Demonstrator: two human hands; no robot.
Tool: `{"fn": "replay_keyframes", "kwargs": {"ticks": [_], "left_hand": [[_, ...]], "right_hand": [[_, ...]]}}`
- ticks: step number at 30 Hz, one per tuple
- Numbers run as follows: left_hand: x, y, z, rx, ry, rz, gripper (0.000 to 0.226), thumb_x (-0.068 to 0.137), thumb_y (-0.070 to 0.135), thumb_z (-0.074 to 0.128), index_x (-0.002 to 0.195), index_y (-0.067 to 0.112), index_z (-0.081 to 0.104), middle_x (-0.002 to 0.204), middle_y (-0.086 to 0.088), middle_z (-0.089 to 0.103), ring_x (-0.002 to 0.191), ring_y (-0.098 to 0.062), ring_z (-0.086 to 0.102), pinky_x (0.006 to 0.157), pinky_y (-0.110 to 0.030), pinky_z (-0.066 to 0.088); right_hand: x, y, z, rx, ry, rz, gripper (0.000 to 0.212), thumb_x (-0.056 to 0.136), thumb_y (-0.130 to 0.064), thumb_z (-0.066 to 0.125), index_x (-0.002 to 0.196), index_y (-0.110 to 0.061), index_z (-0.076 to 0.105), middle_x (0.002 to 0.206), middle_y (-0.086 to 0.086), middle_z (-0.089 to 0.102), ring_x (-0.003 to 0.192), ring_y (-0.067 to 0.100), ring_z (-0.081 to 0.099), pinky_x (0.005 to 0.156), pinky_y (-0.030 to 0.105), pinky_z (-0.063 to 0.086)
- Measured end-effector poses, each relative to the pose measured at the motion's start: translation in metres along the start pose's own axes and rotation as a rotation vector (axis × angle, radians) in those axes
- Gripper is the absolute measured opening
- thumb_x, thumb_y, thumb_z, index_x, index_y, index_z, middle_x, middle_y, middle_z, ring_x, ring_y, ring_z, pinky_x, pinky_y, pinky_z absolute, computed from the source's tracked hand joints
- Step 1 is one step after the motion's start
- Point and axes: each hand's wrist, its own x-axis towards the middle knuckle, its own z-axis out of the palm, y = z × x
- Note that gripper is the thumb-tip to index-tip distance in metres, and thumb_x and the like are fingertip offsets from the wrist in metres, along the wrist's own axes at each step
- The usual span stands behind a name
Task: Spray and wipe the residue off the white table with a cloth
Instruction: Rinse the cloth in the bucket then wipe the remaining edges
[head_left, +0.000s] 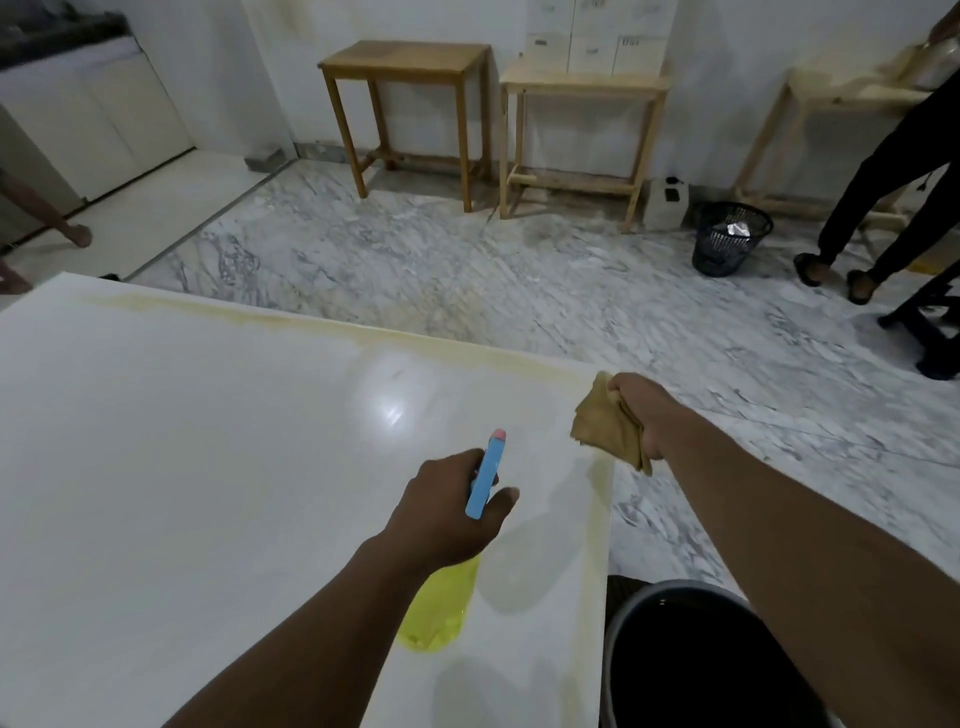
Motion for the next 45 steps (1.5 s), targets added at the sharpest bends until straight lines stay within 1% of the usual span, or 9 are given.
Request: {"fn": "replay_keyframes", "kwargs": {"ticks": [4, 6, 9, 11, 13, 16, 19, 24, 45], "left_hand": [[0.038, 0.007, 0.009, -0.023, 0.016, -0.005, 0.028, 0.093, 0.045, 0.068, 0.091, 0.018, 0.061, 0.081, 0.002, 0.068, 0.073, -0.019, 0.065, 0.067, -0.031, 0.050], [0.053, 0.007, 0.013, -0.040, 0.026, -0.007, 0.028, 0.093, 0.045, 0.069, 0.091, 0.018, 0.061, 0.079, 0.004, 0.067, 0.070, -0.018, 0.063, 0.064, -0.029, 0.048], [0.070, 0.005, 0.020, -0.061, 0.039, -0.021, 0.025, 0.093, 0.045, 0.069, 0.093, 0.021, 0.062, 0.077, 0.011, 0.062, 0.067, -0.011, 0.060, 0.063, -0.022, 0.043], [0.077, 0.001, 0.026, -0.102, 0.031, -0.045, 0.024, 0.093, 0.045, 0.069, 0.095, 0.022, 0.062, 0.078, 0.011, 0.064, 0.069, -0.013, 0.066, 0.065, -0.024, 0.049], [0.079, -0.003, 0.031, -0.141, 0.025, -0.060, 0.024, 0.092, 0.046, 0.070, 0.094, 0.023, 0.062, 0.080, 0.008, 0.067, 0.071, -0.017, 0.071, 0.070, -0.033, 0.059], [0.081, -0.010, 0.036, -0.163, 0.000, -0.072, 0.024, 0.092, 0.048, 0.070, 0.096, 0.025, 0.061, 0.085, 0.007, 0.070, 0.071, -0.020, 0.074, 0.074, -0.038, 0.062], [0.083, -0.015, 0.040, -0.179, -0.007, -0.062, 0.023, 0.090, 0.052, 0.068, 0.092, 0.030, 0.060, 0.085, 0.008, 0.070, 0.070, -0.021, 0.074, 0.072, -0.038, 0.062], [0.089, -0.020, 0.050, -0.220, -0.016, -0.063, 0.025, 0.083, 0.061, 0.062, 0.088, 0.037, 0.055, 0.093, 0.010, 0.070, 0.072, -0.022, 0.075, 0.072, -0.036, 0.064], [0.018, -0.019, 0.054, -0.149, -0.067, -0.020, 0.024, 0.093, 0.046, 0.069, 0.101, 0.025, 0.063, 0.091, 0.010, 0.069, 0.074, -0.022, 0.075, 0.076, -0.032, 0.062]], "right_hand": [[0.061, -0.029, -0.004, -0.083, 0.038, -0.080, 0.039, 0.094, -0.021, 0.047, 0.056, -0.013, 0.050, 0.066, 0.012, 0.050, 0.052, 0.026, 0.050, 0.055, 0.031, 0.049], [0.092, -0.042, 0.000, -0.235, 0.130, -0.160, 0.041, 0.096, -0.033, 0.043, 0.066, -0.009, 0.059, 0.060, 0.010, 0.050, 0.047, 0.022, 0.048, 0.049, 0.025, 0.040], [0.138, -0.040, 0.015, -0.590, 0.268, -0.336, 0.054, 0.084, -0.043, 0.042, 0.123, -0.008, 0.056, 0.096, 0.012, 0.066, 0.085, 0.032, 0.063, 0.072, 0.037, 0.052], [0.162, -0.022, 0.028, -0.768, 0.202, -0.308, 0.072, 0.084, -0.055, 0.042, 0.145, -0.017, 0.039, 0.130, 0.016, 0.054, 0.119, 0.039, 0.052, 0.099, 0.050, 0.045], [0.178, 0.002, 0.041, -0.950, 0.127, -0.225, 0.077, 0.088, -0.064, 0.038, 0.149, -0.017, 0.033, 0.150, 0.017, 0.035, 0.138, 0.041, 0.033, 0.110, 0.057, 0.030], [0.193, 0.020, 0.050, -1.109, 0.329, -0.400, 0.067, 0.093, -0.057, 0.040, 0.144, -0.014, 0.038, 0.157, 0.017, 0.025, 0.146, 0.040, 0.017, 0.113, 0.060, 0.023], [0.213, 0.024, 0.050, -1.151, 0.410, -0.639, 0.063, 0.095, -0.052, 0.038, 0.146, -0.014, 0.034, 0.162, 0.014, 0.021, 0.151, 0.035, 0.011, 0.118, 0.057, 0.017], [0.237, 0.048, 0.050, -1.184, 0.404, -0.711, 0.069, 0.095, -0.054, 0.020, 0.151, -0.015, 0.029, 0.161, 0.012, 0.028, 0.151, 0.032, 0.017, 0.120, 0.057, 0.012], [0.122, 0.150, 0.056, -1.105, 0.435, -0.737, 0.067, 0.098, -0.045, 0.022, 0.157, -0.014, 0.016, 0.165, 0.011, 0.018, 0.153, 0.029, 0.010, 0.123, 0.054, 0.009]]}}
